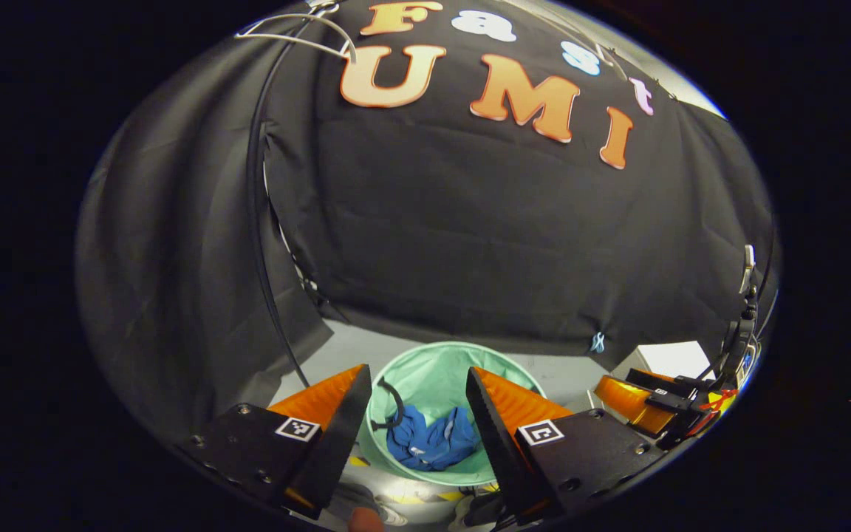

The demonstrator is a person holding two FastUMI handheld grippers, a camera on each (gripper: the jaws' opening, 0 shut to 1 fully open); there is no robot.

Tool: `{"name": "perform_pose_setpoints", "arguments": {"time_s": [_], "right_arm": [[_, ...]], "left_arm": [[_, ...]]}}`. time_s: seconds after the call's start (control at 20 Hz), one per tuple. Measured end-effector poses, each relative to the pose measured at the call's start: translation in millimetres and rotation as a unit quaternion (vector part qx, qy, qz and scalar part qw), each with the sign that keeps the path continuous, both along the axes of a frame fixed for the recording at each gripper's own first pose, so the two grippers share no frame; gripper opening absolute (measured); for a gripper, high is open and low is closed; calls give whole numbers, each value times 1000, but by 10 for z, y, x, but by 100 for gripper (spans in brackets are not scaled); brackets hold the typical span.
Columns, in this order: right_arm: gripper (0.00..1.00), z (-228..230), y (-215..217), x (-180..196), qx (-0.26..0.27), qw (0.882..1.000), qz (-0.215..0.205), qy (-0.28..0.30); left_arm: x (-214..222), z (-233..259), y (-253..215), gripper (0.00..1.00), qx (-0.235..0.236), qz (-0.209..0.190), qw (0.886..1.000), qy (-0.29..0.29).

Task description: Grasp the clothes on the hanger with both hands and then place them into the laundry hamper below.

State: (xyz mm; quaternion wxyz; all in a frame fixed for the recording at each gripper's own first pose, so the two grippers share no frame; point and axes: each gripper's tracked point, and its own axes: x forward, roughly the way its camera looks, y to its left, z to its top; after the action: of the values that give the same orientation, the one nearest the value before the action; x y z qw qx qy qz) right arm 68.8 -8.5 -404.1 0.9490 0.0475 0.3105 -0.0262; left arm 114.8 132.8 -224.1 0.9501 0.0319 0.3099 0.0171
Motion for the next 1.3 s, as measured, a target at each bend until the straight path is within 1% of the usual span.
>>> {"name": "perform_pose_setpoints", "arguments": {"time_s": [0.1, 0.25, 0.35, 0.4, 0.45, 0.5, 0.55, 0.6, 0.65, 0.7, 0.85, 0.9, 0.95, 1.05, 1.1, 1.15, 1.2, 1.3], "right_arm": [[98, 414, -90, -8, -6, 999, -7, -34], [98, 959, -145, -15, 3, 997, -16, -81], [98, 1272, -185, -65, 3, 994, -19, -107], [98, 1427, -219, -102, 2, 993, -20, -119], [98, 1561, -254, -113, 1, 991, -21, -129], [100, 1692, -292, -125, -2, 990, -22, -140], [100, 1822, -319, -145, -8, 988, -24, -150], [98, 1957, -352, -174, -18, 987, -26, -161], [96, 2094, -381, -186, -30, 984, -27, -172], [94, 2255, -405, -230, -40, 981, -27, -185], [88, 2688, -387, -276, -48, 975, -26, -217], [88, 2816, -379, -295, -52, 972, -26, -228], [89, 2924, -395, -324, -59, 970, -26, -235], [88, 3105, -400, -378, -70, 966, -28, -246], [88, 3172, -388, -403, -70, 965, -27, -250], [88, 3206, -386, -437, -71, 964, -27, -253], [88, 3228, -397, -473, -73, 964, -28, -255], [88, 3259, -412, -508, -79, 964, -29, -254]], "left_arm": [[34, 378, -12, 83, 1, -5, 999, -35], [94, 915, 4, 83, 8, -14, 995, -96], [58, 1206, -5, 82, 7, -16, 992, -123], [45, 1337, -7, 85, 4, -16, 991, -133], [45, 1484, -8, 82, 1, -16, 989, -144], [38, 1612, -9, 82, 1, -16, 988, -155], [35, 1747, 4, 83, 4, -16, 986, -168], [45, 1872, 20, 82, 7, -18, 983, -184], [19, 2011, 20, 79, 11, -20, 981, -193], [-24, 2098, 18, 78, 12, -22, 980, -198], [-149, 2422, 8, 78, 12, -28, 974, -222], [-179, 2541, 1, 82, 17, -31, 971, -235], [-230, 2666, -33, 80, 21, -33, 969, -245], [-307, 2888, -62, 78, 13, -34, 965, -261], [-342, 2996, -50, 82, 4, -36, 963, -268], [-382, 3119, 13, 82, -1, -37, 960, -276], [-390, 3260, 86, 78, -1, -29, 958, -287], [-361, 3475, 240, 79, 15, -11, 952, -305]]}}
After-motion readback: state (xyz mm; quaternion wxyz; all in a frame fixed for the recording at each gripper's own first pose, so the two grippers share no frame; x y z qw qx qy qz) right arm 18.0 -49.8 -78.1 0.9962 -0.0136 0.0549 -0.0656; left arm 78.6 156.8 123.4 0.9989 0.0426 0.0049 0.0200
